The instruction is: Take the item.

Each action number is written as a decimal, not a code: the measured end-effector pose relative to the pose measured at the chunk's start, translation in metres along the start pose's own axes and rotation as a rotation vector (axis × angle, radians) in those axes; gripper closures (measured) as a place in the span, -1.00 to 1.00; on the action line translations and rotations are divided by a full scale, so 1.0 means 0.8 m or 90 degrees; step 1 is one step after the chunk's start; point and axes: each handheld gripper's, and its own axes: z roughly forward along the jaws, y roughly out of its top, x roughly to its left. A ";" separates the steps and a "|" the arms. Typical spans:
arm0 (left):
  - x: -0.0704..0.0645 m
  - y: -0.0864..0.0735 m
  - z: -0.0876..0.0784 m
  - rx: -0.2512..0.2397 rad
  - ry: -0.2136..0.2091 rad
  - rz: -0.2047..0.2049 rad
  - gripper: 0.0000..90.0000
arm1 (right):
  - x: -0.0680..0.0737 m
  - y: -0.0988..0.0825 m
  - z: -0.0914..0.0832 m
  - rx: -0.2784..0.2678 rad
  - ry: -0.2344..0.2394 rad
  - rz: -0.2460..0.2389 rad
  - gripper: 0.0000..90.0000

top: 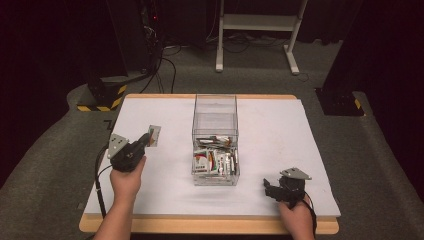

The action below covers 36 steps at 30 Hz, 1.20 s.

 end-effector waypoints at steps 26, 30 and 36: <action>0.047 -0.026 0.049 0.080 0.070 0.001 1.00 | 0.000 0.000 0.000 -0.004 0.000 -0.003 -0.72; 0.049 -0.027 0.051 0.083 0.072 -0.001 1.00 | 0.000 0.000 0.000 -0.003 0.000 -0.002 -0.72; 0.044 -0.030 0.056 0.093 0.076 0.015 1.00 | -0.001 0.000 0.000 -0.004 0.000 -0.005 -0.72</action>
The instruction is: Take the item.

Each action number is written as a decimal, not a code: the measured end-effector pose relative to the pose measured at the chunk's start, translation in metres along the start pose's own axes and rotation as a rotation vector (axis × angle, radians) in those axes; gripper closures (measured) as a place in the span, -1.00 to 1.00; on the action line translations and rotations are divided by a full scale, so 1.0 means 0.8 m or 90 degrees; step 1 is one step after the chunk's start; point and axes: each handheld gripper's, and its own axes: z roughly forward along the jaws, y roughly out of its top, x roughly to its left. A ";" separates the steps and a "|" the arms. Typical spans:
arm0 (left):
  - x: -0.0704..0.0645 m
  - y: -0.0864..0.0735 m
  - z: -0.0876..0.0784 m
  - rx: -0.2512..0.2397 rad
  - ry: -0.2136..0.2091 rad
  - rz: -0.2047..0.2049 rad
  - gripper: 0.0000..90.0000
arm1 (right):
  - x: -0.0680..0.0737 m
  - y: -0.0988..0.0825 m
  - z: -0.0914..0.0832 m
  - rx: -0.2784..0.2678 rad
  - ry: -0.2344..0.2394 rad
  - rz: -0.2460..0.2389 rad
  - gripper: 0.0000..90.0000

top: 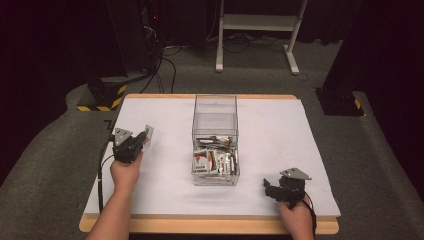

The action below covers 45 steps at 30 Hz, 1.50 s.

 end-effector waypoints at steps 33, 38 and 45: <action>-0.045 -0.020 0.036 0.040 -0.068 -0.034 0.87 | 0.000 0.000 0.000 0.001 0.000 0.004 -0.72; -0.056 -0.019 0.036 0.033 -0.093 -0.033 0.58 | 0.000 0.000 0.000 0.001 0.001 0.004 -0.72; -0.060 -0.019 0.035 0.039 -0.101 -0.037 0.52 | 0.000 0.000 0.000 0.001 0.001 0.003 -0.72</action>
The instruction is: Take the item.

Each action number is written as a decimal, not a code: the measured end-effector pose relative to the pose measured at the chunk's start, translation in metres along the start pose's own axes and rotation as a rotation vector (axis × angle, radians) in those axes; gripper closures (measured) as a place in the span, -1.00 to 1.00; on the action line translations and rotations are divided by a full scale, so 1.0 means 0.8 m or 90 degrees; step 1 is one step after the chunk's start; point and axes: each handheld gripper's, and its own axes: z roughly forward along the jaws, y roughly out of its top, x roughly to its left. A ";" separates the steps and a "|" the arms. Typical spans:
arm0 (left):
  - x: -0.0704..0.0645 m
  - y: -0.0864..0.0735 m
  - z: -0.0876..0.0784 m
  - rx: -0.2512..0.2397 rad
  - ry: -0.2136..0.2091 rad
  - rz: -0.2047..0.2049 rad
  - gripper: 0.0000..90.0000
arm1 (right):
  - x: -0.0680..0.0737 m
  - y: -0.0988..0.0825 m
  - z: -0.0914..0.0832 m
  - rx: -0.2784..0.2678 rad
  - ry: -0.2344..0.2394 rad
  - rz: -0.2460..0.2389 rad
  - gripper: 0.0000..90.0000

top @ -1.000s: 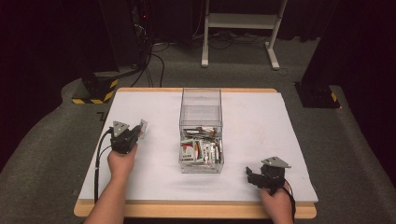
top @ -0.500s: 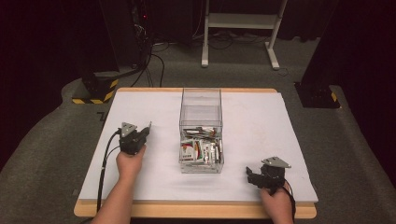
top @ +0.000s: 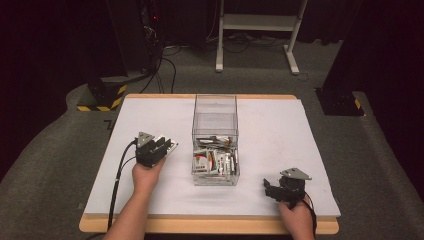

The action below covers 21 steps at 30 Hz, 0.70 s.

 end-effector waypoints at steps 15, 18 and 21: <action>0.002 -0.002 -0.019 0.021 -0.004 0.007 0.38 | 0.000 0.000 0.000 0.000 0.000 0.000 -0.72; 0.002 -0.003 -0.026 0.018 -0.007 0.003 0.34 | 0.000 0.000 0.000 0.000 0.000 0.000 -0.72; 0.004 -0.005 -0.033 0.021 -0.007 -0.003 0.27 | 0.000 0.000 0.000 0.001 0.000 0.000 -0.72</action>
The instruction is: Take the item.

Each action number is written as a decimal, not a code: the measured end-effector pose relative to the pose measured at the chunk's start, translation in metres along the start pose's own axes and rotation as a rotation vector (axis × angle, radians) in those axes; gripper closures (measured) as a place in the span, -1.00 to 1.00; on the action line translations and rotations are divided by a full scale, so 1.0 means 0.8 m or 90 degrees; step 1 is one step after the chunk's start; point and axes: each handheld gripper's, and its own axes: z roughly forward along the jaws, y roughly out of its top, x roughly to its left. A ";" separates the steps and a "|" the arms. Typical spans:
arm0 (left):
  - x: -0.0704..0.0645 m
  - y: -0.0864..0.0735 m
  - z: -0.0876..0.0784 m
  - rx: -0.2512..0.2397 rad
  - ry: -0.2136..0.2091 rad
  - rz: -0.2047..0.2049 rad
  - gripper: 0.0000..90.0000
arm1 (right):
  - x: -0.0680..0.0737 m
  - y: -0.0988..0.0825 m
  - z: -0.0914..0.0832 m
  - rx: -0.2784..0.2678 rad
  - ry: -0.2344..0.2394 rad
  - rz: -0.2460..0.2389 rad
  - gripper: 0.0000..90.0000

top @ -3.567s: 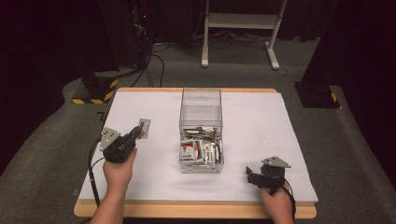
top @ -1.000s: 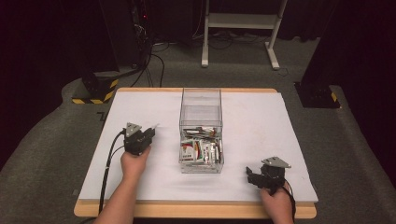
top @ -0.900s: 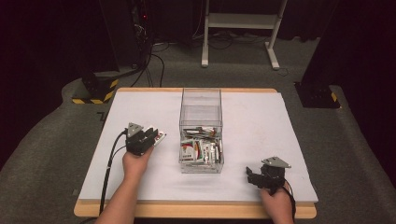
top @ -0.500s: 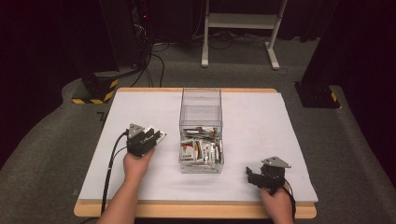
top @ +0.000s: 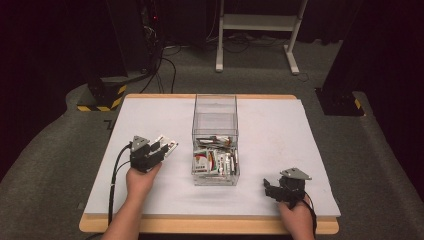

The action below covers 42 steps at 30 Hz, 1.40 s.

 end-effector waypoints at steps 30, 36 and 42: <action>-0.001 -0.081 -0.054 0.130 0.030 0.101 -0.23 | 0.000 0.000 0.000 0.000 0.000 -0.002 -0.72; -0.003 -0.082 -0.054 0.129 0.035 0.109 -0.19 | 0.001 0.000 0.000 0.002 -0.001 0.002 -0.72; -0.003 -0.082 -0.054 0.130 0.033 0.109 -0.19 | 0.001 0.000 0.000 0.001 -0.002 0.002 -0.72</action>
